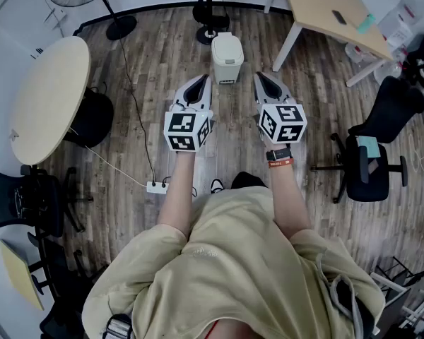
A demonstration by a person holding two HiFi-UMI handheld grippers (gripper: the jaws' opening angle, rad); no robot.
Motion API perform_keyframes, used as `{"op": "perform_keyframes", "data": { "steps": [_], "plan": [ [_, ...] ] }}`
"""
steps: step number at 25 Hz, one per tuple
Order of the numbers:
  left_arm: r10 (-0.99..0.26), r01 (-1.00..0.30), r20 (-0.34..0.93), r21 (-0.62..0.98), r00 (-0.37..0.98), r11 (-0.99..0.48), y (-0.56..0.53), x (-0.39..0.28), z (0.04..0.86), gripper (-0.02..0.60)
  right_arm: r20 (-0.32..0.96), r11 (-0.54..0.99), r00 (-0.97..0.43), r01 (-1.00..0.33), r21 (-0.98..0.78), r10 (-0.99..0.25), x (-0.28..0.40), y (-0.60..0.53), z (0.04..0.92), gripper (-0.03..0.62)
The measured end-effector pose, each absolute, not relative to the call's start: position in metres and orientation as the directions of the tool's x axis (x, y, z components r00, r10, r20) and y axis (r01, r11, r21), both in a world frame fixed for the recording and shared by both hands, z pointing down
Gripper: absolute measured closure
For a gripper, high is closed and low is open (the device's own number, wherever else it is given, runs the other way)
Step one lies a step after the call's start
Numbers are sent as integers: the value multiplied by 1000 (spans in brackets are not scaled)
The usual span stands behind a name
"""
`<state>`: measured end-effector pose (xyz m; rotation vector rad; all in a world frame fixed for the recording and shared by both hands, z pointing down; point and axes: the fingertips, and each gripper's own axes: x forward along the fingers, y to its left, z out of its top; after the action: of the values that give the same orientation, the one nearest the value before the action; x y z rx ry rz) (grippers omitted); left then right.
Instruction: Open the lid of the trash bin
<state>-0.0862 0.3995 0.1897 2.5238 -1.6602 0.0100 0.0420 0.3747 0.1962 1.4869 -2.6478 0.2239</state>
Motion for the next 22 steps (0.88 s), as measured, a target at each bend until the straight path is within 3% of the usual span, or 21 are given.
{"op": "perform_keyframes", "data": {
  "steps": [8,22],
  "plan": [
    [-922,-920,68,122,382,-372,377,-113,197,557,191,529,-533,-845,-80,-824,11,363,215,582],
    [-898,-907,149,155,414,-392,263,-79,234,557,242,499,-520,-854,-147,-819,40,242,256,582]
  ]
}}
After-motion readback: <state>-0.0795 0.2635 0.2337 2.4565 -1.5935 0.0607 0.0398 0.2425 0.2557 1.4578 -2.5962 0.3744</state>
